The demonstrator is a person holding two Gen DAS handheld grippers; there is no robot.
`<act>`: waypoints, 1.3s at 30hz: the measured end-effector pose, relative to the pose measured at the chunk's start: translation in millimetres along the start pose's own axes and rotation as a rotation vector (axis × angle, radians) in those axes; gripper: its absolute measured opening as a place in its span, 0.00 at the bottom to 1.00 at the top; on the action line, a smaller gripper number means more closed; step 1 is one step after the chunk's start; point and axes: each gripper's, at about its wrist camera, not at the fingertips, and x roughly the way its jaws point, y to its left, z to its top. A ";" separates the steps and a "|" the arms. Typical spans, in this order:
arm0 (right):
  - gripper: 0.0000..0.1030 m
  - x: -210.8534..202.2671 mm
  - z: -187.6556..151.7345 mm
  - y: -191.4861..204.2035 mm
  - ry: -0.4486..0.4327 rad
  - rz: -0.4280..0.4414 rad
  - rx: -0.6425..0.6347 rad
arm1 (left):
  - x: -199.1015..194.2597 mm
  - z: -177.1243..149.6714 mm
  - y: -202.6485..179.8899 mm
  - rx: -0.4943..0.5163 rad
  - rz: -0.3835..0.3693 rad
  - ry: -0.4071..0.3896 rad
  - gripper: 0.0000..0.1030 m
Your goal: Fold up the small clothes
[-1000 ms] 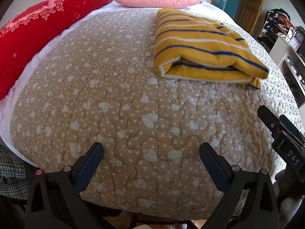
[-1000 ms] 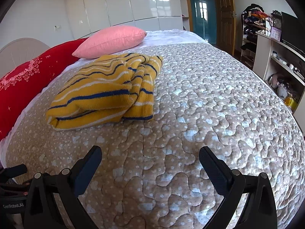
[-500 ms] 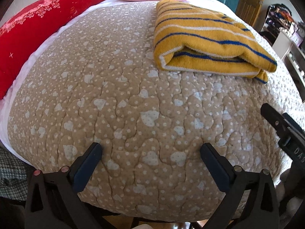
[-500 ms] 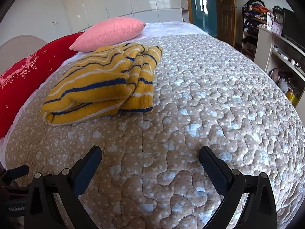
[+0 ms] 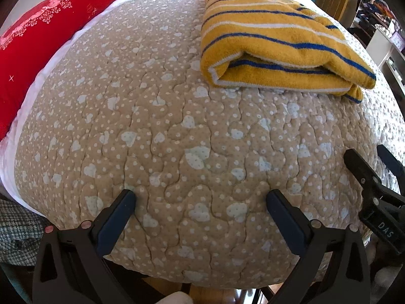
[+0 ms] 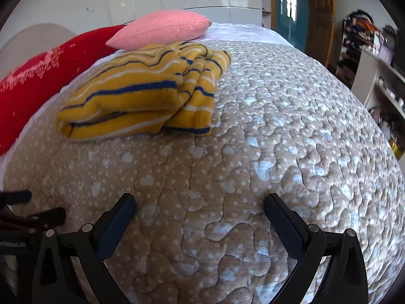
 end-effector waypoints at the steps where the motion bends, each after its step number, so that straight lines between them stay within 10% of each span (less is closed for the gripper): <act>1: 1.00 0.1 -0.6 -0.5 -0.006 0.001 -0.001 | -0.6 0.3 -2.7 -0.001 0.000 0.001 1.00; 16: 1.00 6.5 3.8 3.4 0.017 -0.025 -0.045 | 6.9 10.2 1.0 -0.033 -0.011 0.028 1.00; 31: 1.00 -43.9 28.6 18.5 -0.082 -0.110 0.004 | -75.7 -7.6 50.5 -0.101 -0.016 -0.354 1.00; 39: 1.00 -67.1 48.7 74.5 -0.147 -0.092 -0.137 | -86.1 -18.7 57.5 -0.121 -0.083 -0.314 1.00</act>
